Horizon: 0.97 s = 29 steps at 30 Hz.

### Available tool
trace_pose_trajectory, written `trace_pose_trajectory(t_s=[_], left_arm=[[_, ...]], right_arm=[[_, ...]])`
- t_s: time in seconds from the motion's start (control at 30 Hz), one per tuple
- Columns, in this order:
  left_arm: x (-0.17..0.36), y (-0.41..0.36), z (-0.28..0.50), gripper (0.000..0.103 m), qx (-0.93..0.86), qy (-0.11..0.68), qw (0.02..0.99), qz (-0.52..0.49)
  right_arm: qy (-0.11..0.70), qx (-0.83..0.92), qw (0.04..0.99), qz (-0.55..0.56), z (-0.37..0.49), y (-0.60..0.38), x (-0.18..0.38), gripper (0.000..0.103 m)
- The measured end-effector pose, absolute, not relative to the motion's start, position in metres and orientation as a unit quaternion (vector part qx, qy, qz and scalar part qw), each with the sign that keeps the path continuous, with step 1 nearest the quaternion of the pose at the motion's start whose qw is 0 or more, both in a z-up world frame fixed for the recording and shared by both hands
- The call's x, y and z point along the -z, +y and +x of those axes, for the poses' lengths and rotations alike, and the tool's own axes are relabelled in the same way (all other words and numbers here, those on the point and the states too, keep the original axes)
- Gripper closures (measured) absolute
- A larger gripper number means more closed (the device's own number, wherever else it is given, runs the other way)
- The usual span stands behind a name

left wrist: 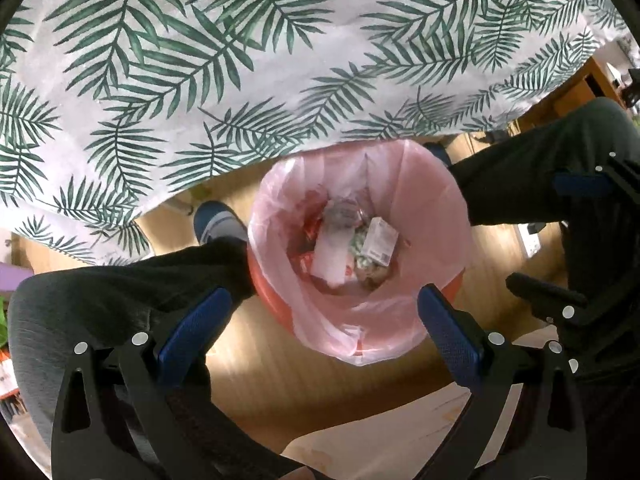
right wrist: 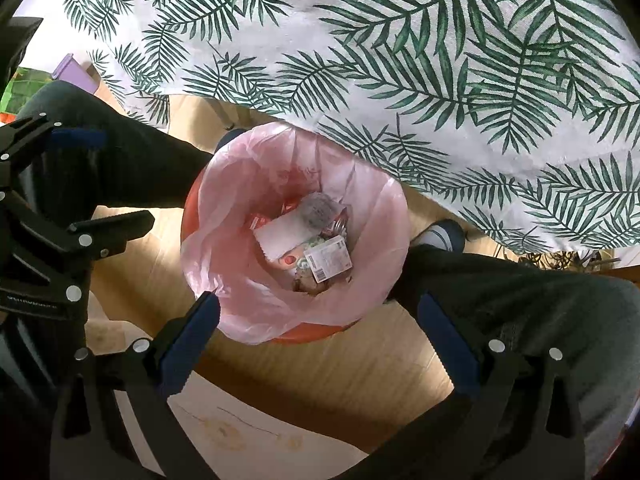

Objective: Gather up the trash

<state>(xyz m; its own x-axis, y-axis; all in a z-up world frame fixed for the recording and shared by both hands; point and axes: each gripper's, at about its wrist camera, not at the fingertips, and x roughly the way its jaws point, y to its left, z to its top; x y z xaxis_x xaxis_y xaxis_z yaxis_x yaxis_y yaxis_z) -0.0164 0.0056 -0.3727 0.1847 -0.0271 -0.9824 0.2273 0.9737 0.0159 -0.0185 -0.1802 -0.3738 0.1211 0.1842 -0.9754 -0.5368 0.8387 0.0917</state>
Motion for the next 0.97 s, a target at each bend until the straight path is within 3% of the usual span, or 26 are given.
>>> trace_pose_trajectory(t_s=[0.97], left_arm=[[0.3770, 0.0064, -0.0181, 0.006, 0.076, 0.645, 0.757, 0.076]], right_arm=[[0.618, -0.244, 0.734, -0.140, -0.0190, -0.1809, 0.3755, 0.005]])
